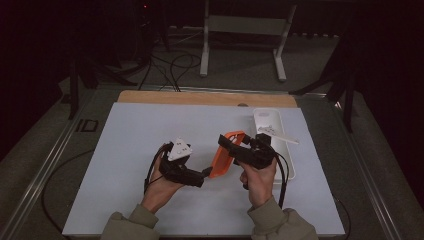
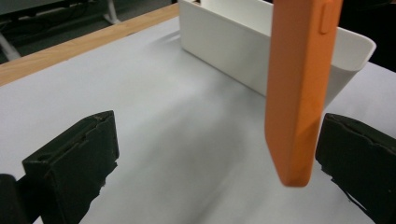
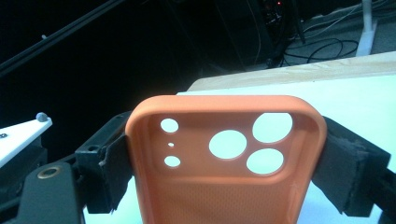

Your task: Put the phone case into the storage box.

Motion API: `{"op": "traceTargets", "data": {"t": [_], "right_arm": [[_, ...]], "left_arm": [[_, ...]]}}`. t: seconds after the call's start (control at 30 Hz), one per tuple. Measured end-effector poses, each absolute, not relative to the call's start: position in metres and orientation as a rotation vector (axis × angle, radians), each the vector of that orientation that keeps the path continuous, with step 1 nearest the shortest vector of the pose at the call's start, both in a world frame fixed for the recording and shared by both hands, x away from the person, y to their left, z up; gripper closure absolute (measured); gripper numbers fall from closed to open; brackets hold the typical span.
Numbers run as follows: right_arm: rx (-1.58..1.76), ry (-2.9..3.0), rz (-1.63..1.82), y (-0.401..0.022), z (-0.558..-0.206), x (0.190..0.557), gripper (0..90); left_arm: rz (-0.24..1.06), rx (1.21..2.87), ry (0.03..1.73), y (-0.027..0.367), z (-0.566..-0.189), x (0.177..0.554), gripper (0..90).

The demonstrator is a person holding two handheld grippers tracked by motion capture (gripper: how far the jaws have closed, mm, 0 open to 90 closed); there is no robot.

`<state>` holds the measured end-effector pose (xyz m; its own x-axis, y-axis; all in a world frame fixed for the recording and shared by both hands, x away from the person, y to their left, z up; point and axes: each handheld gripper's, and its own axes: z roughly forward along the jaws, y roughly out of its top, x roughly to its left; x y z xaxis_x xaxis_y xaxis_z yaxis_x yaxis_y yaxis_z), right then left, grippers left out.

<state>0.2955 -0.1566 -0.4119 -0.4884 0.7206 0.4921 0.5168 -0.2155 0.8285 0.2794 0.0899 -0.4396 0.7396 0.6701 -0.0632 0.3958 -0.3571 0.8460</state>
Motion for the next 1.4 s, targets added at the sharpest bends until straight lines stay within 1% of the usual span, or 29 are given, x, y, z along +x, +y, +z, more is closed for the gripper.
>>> {"op": "traceTargets", "data": {"t": [0.17,0.47,0.8,0.9,1.4], "right_arm": [[1.49,1.851,1.779,-0.157,-0.412,0.296,15.8],[1.496,1.847,1.77,-0.159,-0.412,0.297,15.8],[1.489,1.842,1.761,-0.163,-0.408,0.299,15.8],[1.484,1.838,1.756,-0.164,-0.405,0.3,15.8],[1.464,1.823,1.729,-0.174,-0.39,0.308,15.8]], "left_arm": [[0.37,1.99,0.826,0.1,-0.44,0.279,0.5],[0.417,1.975,0.859,0.121,-0.44,0.279,0.5],[0.441,1.962,0.876,0.143,-0.447,0.279,0.6],[0.471,1.945,0.885,0.15,-0.45,0.279,0.5],[0.459,1.925,0.89,0.179,-0.462,0.273,0.5]]}}
